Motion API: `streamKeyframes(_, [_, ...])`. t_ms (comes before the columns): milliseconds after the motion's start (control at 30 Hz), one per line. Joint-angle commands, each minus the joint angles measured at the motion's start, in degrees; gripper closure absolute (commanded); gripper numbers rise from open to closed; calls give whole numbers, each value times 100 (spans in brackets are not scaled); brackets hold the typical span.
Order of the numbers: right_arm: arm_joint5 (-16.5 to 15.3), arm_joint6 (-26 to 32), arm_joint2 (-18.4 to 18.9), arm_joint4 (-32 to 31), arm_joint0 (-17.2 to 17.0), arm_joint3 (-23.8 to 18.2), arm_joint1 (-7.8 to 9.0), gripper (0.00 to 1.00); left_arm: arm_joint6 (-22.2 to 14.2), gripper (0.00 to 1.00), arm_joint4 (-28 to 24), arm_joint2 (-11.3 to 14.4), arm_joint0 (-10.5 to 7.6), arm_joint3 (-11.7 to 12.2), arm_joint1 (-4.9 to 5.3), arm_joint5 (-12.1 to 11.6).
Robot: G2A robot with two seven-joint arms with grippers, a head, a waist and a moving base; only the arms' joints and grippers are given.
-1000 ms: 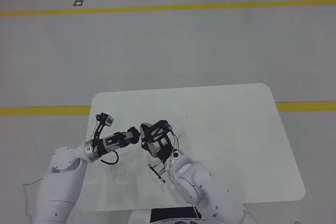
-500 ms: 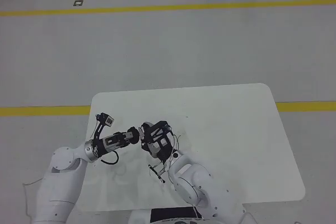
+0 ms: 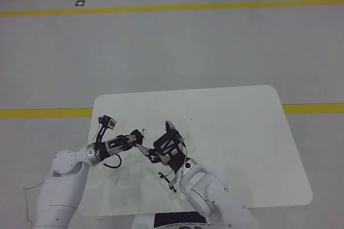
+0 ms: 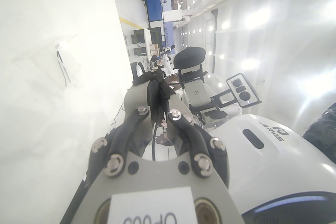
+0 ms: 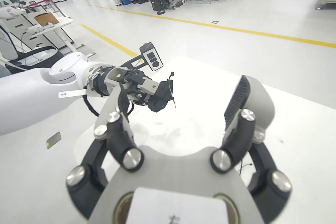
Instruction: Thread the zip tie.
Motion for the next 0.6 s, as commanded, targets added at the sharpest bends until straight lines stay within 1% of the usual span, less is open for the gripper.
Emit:
streamKeyframes(0, [0, 0, 0, -1, 0, 0, 0, 0, 0, 100, 0, 0, 0, 0, 0, 0])
streamKeyframes(233, [0, 0, 0, -1, 0, 0, 0, 0, 0, 100, 0, 0, 0, 0, 0, 0])
streamKeyframes(300, [-9, -117, 5, -192, 31, 49, 11, 0, 0, 100, 0, 0, 0, 0, 0, 0])
streamKeyframes(333, [-63, -201, -5, -293, 43, 71, 20, 0, 44, 100, -13, 2, 0, -1, -1, 22])
streamKeyframes(367, [-148, -311, -9, -468, 49, 97, 38, 0, 185, 100, -143, 3, 4, -58, 0, 178])
streamKeyframes(433, [-200, -500, 1, -625, 14, 105, 61, 0, 228, 100, -392, -65, 49, -127, 16, 402])
streamKeyframes(467, [-319, -583, 26, -636, 80, 132, 99, 0, 245, 100, -564, -124, 76, -168, 30, 620])
streamKeyframes(567, [-436, -729, 26, -636, 232, 178, 216, 0, 139, 100, -940, -233, 120, -223, 61, 950])
